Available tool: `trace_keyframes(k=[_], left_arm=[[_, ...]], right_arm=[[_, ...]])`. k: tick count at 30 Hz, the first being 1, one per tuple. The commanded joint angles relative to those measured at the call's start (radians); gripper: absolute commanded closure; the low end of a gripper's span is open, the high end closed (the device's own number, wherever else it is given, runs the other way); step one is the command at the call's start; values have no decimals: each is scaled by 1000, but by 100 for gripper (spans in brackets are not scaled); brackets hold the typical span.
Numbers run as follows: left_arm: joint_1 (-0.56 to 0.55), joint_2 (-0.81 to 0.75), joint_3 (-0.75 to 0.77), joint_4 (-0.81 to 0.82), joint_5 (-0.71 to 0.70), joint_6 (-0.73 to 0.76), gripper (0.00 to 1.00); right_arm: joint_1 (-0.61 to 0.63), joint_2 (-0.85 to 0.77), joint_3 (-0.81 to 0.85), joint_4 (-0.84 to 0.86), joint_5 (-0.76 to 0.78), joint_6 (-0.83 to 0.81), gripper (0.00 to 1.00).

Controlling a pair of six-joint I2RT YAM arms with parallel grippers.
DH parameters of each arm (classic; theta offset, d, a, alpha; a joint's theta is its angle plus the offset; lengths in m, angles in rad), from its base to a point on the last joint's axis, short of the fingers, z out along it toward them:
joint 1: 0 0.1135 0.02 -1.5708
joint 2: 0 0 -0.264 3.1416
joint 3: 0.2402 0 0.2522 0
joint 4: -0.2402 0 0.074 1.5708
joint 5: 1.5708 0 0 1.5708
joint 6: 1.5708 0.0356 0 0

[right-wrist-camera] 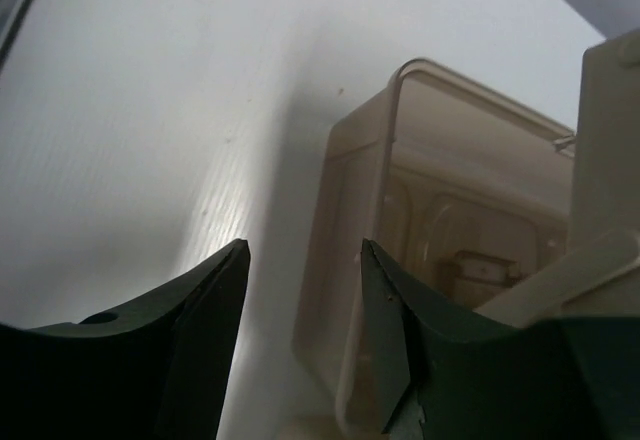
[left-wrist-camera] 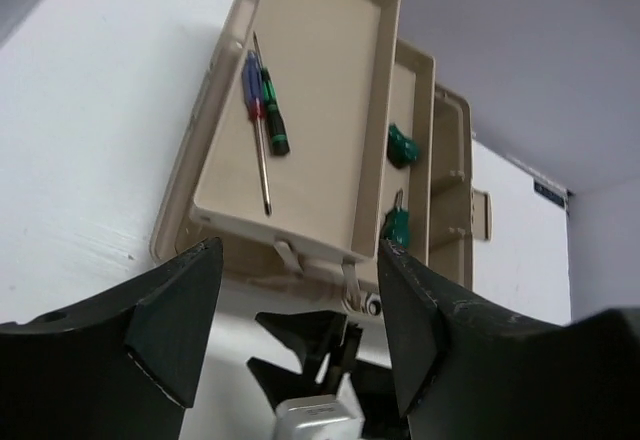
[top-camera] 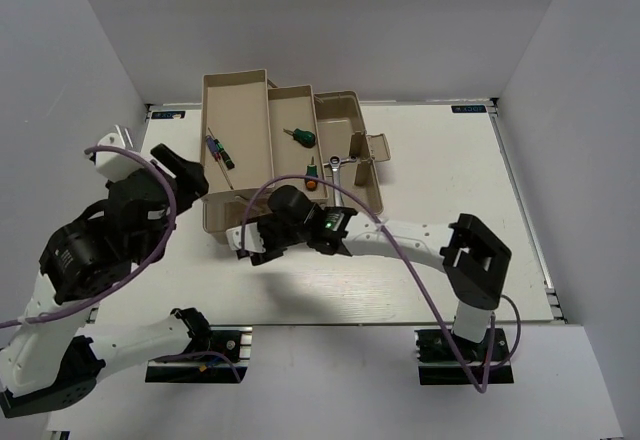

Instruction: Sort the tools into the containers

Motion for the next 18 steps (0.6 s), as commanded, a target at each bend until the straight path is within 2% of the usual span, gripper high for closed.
trace_keyframes(k=[1,18], left_arm=[[5,49,64,29,-118,61,27],[5,38,-13,15,-138,43,27]], right_arm=[[34,54,83,142,102,17,46],[54,287,218,123,368,-45,46]])
